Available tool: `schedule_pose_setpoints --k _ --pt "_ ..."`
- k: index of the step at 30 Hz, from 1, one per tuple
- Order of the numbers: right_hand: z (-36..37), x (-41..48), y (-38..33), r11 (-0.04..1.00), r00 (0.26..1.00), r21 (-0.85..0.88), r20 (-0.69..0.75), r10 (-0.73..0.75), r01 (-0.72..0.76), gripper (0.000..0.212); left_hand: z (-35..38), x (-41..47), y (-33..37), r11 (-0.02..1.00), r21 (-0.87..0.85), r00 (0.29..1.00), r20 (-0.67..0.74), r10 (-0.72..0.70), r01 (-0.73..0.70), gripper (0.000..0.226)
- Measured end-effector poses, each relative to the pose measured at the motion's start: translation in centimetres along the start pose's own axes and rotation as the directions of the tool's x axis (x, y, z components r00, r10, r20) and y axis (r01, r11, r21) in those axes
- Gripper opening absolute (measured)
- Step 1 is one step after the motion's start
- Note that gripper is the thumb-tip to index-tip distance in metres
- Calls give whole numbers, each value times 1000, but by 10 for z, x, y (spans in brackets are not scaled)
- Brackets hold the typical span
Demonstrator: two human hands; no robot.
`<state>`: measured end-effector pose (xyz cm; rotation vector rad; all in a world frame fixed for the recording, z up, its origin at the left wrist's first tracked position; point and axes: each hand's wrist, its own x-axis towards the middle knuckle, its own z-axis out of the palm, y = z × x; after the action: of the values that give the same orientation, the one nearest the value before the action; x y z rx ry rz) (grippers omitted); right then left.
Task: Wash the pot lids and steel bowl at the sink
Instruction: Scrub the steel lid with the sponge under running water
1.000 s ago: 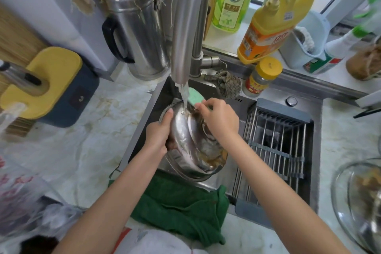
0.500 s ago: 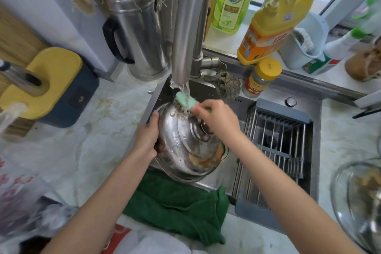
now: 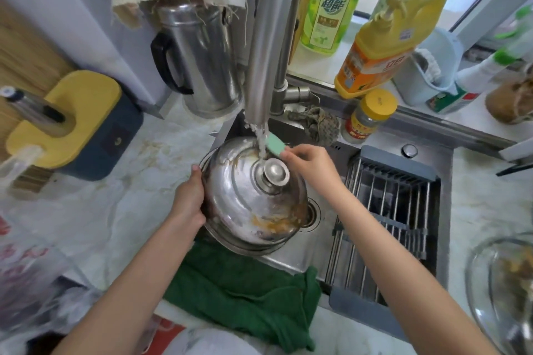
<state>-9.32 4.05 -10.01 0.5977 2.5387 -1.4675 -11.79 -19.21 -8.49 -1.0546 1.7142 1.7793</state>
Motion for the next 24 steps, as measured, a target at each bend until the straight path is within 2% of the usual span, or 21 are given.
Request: schedule_pose_setpoints --k 2,5,6,8,10,13,14,15,16,18,21,23,24 --pt "3 -2 -1 1000 999 0 36 -28 28 26 -4 6 0 1000 -21 1000 -5 -19 19 45" --pt "-11 2 15 991 996 -96 -7 92 -92 31 -8 9 -2 1000 -8 1000 -2 -6 6 46" --pt "-11 0 20 992 994 -62 -14 107 -107 30 -9 9 -2 1000 -1 1000 -4 -1 1 46" --pt "-4 -9 17 998 999 52 9 44 -45 27 -10 9 1 1000 -12 1000 -2 -14 14 47" --pt "0 -18 13 997 999 75 40 14 -17 28 -13 15 1 997 -53 999 6 -48 48 49" --pt "-10 -19 33 983 985 -69 -41 170 -172 36 -13 18 -3 999 -26 999 15 -30 30 48" --pt "-14 -21 41 968 969 -63 -53 240 -243 39 -13 18 -5 1000 -13 1000 5 -19 19 46" --pt "-15 -26 48 949 948 21 -41 315 -314 42 -11 17 -5 1000 -7 1000 6 -14 14 45" --pt "-13 -34 50 898 910 163 11 414 -410 45 -9 17 -6 999 -19 1000 17 -25 26 44" --pt "-8 -46 55 687 805 431 199 559 -584 49 -4 19 -6 992 -95 995 58 -78 83 42" --pt "-6 -64 66 419 735 622 427 527 -662 40 5 20 -4 972 -169 982 126 -140 161 40" --pt "-2 -73 68 241 708 706 497 501 -666 37 11 17 -1 962 -157 963 192 -191 222 41" --pt "0 -77 66 184 707 732 510 490 -656 37 14 16 2 959 -129 948 231 -219 253 39"
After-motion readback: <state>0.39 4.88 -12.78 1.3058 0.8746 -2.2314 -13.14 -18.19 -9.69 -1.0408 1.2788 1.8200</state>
